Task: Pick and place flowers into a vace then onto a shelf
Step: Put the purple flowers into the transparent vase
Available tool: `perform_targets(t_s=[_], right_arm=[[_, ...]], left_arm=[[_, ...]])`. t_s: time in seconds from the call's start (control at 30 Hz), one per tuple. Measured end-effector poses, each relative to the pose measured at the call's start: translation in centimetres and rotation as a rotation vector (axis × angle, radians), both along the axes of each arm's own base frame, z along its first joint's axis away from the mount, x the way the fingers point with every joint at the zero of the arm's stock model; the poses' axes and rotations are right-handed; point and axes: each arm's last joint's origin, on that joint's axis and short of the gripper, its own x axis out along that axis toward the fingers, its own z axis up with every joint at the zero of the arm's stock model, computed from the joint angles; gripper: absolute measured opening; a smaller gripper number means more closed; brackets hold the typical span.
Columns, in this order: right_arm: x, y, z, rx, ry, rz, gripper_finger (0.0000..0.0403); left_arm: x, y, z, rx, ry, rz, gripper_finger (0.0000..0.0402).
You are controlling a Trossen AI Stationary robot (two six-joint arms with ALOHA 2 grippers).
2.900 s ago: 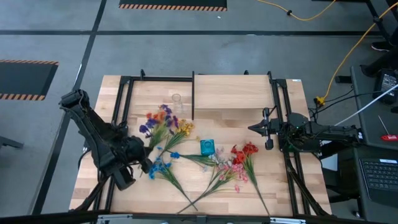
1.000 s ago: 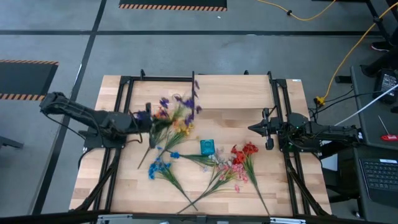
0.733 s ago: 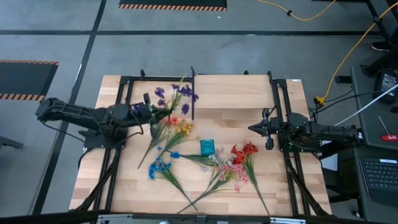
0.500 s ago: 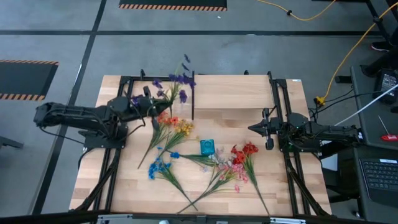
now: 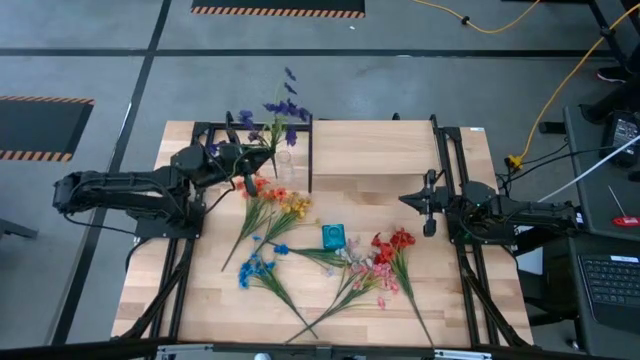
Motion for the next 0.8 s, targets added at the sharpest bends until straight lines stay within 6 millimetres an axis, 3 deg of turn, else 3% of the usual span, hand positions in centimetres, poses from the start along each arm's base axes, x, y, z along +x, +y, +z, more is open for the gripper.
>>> perform_targets(t_s=[0.23, 0.5, 0.8], right_arm=[[0.0, 0.0, 0.6, -0.04, -0.059, -0.001, 0.0007], [0.0, 0.0, 0.6, -0.05, -0.053, -0.006, 0.0007], [0.0, 0.0, 0.6, -0.05, -0.051, -0.006, 0.0007]], left_arm=[[0.3, 1.2, 0.4, 0.03, -0.054, 0.066, 0.0004], [1.4, 3.6, -0.6, 0.059, -0.013, 0.161, 0.0004], [2.3, 5.9, -1.8, 0.051, -0.005, 0.154, 0.0004]])
